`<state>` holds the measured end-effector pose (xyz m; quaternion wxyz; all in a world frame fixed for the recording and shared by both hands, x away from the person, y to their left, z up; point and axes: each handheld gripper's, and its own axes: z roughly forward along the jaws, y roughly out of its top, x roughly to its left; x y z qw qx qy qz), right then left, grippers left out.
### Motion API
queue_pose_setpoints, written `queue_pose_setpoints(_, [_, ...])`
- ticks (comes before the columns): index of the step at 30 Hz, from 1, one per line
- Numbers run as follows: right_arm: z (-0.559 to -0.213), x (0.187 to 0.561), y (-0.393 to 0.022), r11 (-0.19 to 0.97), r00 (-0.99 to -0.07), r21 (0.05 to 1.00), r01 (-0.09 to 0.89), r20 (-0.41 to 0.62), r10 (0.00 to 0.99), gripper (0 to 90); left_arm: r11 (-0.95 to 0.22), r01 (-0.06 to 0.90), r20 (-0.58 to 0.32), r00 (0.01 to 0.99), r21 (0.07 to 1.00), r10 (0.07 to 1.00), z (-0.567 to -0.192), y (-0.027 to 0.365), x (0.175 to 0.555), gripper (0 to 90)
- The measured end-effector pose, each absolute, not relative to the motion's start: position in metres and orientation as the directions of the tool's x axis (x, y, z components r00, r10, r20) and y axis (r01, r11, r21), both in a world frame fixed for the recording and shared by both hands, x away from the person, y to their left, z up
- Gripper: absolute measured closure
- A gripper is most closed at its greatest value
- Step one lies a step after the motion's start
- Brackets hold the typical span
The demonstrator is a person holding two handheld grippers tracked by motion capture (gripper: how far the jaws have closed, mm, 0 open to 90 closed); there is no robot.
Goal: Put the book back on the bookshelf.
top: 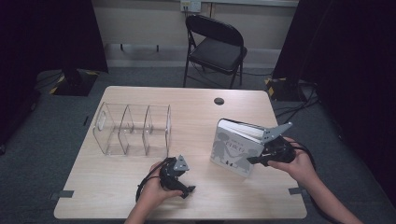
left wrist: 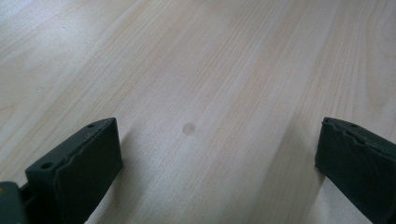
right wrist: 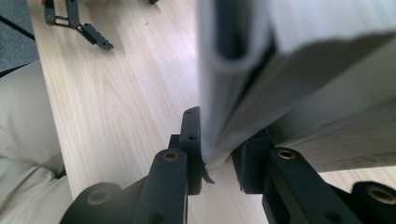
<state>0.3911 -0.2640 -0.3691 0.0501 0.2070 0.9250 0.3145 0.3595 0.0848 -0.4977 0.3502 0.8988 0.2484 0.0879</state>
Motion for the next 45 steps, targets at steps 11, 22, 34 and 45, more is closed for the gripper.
queue_pose_setpoints(11, [-0.368,0.388,-0.266,0.739,-0.924,0.589,0.328,0.036,0.381,75.4,-0.634,0.385,-0.016,0.862,0.670,0.507,-0.497,0.085,0.360,0.0])
queue_pose_setpoints(22, [-0.368,0.389,-0.267,0.738,-0.913,0.576,0.353,0.039,0.407,70.7,-0.635,0.382,-0.013,0.863,0.672,0.505,-0.498,0.085,0.360,0.0])
queue_pose_setpoints(34, [-0.376,0.390,-0.275,0.712,-0.894,0.581,0.394,0.063,0.444,53.5,-0.631,0.369,-0.012,0.869,0.682,0.496,-0.499,0.086,0.360,0.0])
queue_pose_setpoints(45, [-0.377,0.391,-0.276,0.697,-0.878,0.578,0.425,0.075,0.473,40.0,-0.608,0.351,-0.009,0.871,0.713,0.492,-0.502,0.087,0.359,0.0])
